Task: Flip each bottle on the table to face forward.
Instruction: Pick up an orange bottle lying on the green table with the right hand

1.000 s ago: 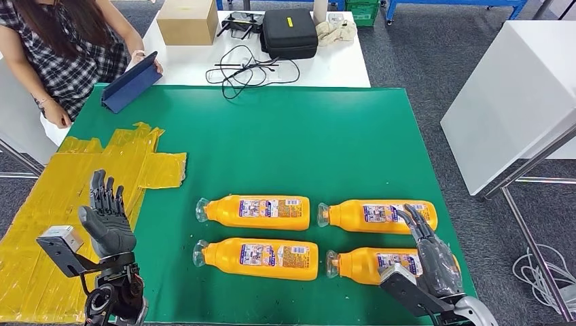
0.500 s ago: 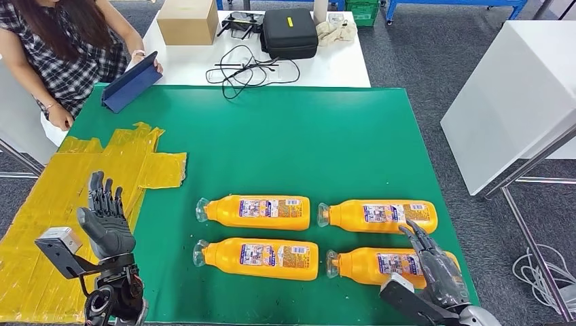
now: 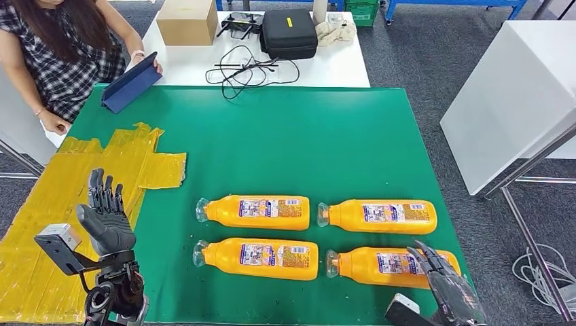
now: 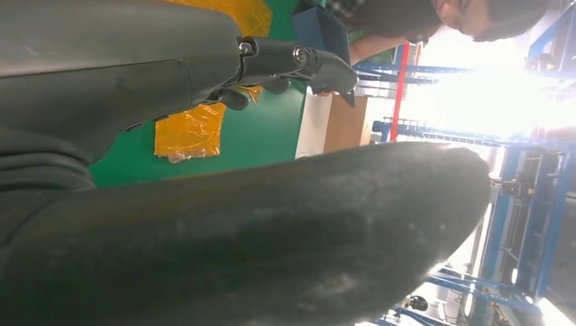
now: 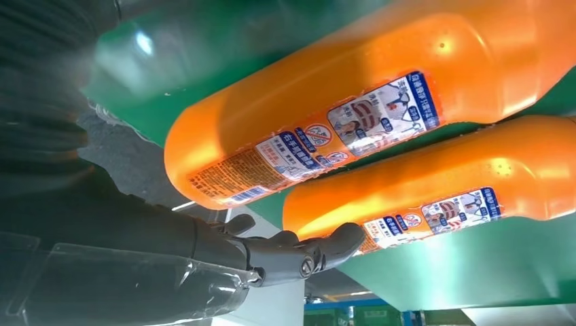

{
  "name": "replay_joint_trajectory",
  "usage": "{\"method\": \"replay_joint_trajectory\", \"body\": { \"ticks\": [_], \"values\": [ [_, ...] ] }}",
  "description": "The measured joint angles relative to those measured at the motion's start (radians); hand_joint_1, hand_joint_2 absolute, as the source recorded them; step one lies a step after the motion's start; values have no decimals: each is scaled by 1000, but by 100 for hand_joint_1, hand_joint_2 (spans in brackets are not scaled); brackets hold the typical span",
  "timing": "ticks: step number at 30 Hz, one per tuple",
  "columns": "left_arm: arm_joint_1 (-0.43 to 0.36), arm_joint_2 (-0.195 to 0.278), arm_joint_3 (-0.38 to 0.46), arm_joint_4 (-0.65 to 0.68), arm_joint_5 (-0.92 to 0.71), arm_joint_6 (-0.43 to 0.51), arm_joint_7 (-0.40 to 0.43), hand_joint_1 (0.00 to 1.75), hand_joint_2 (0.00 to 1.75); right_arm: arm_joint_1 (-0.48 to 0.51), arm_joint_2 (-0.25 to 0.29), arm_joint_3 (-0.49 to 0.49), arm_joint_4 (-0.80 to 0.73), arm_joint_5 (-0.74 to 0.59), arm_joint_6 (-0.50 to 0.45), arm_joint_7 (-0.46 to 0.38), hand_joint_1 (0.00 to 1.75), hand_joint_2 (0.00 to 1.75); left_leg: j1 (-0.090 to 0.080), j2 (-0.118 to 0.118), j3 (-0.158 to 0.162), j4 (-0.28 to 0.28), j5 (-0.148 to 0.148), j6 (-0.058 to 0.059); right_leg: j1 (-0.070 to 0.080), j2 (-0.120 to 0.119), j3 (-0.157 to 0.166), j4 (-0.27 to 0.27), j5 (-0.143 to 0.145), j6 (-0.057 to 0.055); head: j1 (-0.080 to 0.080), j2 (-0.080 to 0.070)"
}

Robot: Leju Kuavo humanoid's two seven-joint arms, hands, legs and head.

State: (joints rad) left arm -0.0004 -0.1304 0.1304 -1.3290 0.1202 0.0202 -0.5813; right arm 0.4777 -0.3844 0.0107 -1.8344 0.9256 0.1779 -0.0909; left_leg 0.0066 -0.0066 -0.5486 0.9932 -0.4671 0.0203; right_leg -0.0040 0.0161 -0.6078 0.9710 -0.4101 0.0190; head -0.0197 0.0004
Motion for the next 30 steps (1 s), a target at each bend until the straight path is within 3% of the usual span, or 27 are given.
{"method": "replay_joint_trajectory", "body": {
  "ticks": [7, 19, 30],
  "values": [
    [-19, 0, -2, 8, 3, 3, 7, 0, 0, 30, -55, -39, -13, -34, 29, 6, 0, 175, -1, 1, 0, 0, 0, 0, 0, 0, 0, 0, 0, 0, 0, 0],
    [-19, -9, -3, 9, 4, 16, 14, 0, 0, -23, -117, -58, 33, 64, 7, 50, 0, 175, -1, 2, 0, 0, 0, 1, 0, 0, 0, 0, 0, 0, 0, 0],
    [-18, -10, -6, 10, 4, 16, 14, 0, 0, -67, -119, -55, 106, 112, -6, 61, 0, 175, -1, 2, 0, 0, 0, 1, 0, 0, 0, 0, 0, 0, 0, 0]
  ]
}}
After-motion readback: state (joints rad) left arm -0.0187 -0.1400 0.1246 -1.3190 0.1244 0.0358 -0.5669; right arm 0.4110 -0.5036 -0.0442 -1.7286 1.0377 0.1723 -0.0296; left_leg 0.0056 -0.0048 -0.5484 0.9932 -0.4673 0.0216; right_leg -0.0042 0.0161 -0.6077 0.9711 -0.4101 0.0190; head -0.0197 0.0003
